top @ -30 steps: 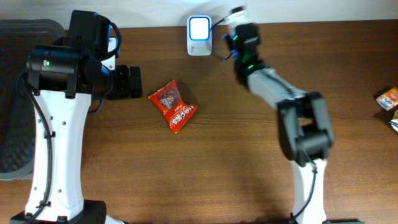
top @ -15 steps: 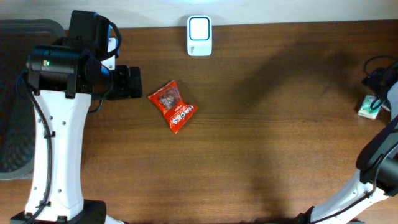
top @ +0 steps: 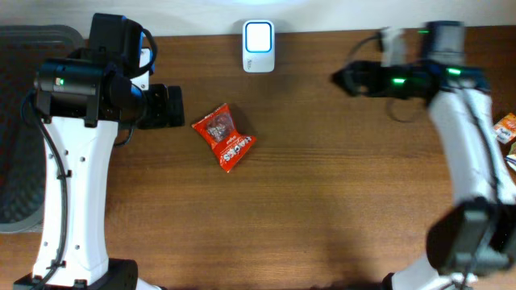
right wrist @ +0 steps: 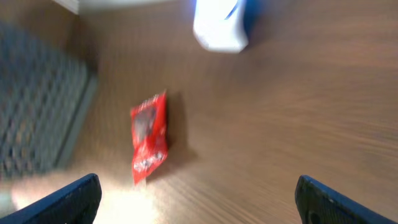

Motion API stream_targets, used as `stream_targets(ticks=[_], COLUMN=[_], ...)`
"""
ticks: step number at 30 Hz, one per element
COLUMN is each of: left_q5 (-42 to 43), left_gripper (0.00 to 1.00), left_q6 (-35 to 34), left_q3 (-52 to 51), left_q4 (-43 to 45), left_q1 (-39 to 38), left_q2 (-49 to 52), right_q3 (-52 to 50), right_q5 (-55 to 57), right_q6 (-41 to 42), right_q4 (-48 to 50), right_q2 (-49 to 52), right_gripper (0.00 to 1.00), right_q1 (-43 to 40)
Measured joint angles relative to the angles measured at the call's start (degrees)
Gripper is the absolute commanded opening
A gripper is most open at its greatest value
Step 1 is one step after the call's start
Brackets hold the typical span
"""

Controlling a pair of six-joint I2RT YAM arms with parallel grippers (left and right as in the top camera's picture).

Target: Scan the item barcode

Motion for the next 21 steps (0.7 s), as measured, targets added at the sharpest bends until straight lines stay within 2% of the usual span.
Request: stream_targets(ticks=[1,5,6,7,8,12,18,19,21], left_q5=[0.0,0.0,0.0,0.0,0.0,0.0,0.0,0.0,0.0], left_gripper=[0.99,0.99,0.99,0.99,0.99,0.99,0.99,0.99,0.99], left_q6=[0.0,0.0,0.0,0.0,0.0,0.0,0.0,0.0,0.0], left_q3=[0.0,0.0,0.0,0.0,0.0,0.0,0.0,0.0,0.0], left_q4=[-0.2,-0.2,0.0,0.0,-0.2,-0.2,-0.2,-0.2,-0.2], left_q1=[0.0,0.0,0.0,0.0,0.0,0.0,0.0,0.0,0.0], left_q2=[0.0,0.0,0.0,0.0,0.0,0.0,0.0,0.0,0.0], right_q3=[0.0,-0.4,-0.5,-0.5,-0.5,-0.5,0.0,0.1,0.3], right_q5=[-0.4,-5.1,-5.8,-6.4,-6.8,-5.9,-0.2,0.6,1.6], right_q6=[-1.0,-1.7,-0.7,1.0,4.0,11.3,12.8,12.8,12.7], right_q4=[0.9,10.9,14.1,16.9,19.5,21.0,22.4,22.5,24.3], right_q2=[6.2,21.7,24.0,25.8,27.9,28.9,28.6,28.6,29.3], right_gripper=[0.99,0.99,0.96,0.86,0.84,0.84,0.84,0.75,0.34], right_q1=[5.0,15.4,17.4,18.9,21.1,23.7,27.4,27.9,28.6])
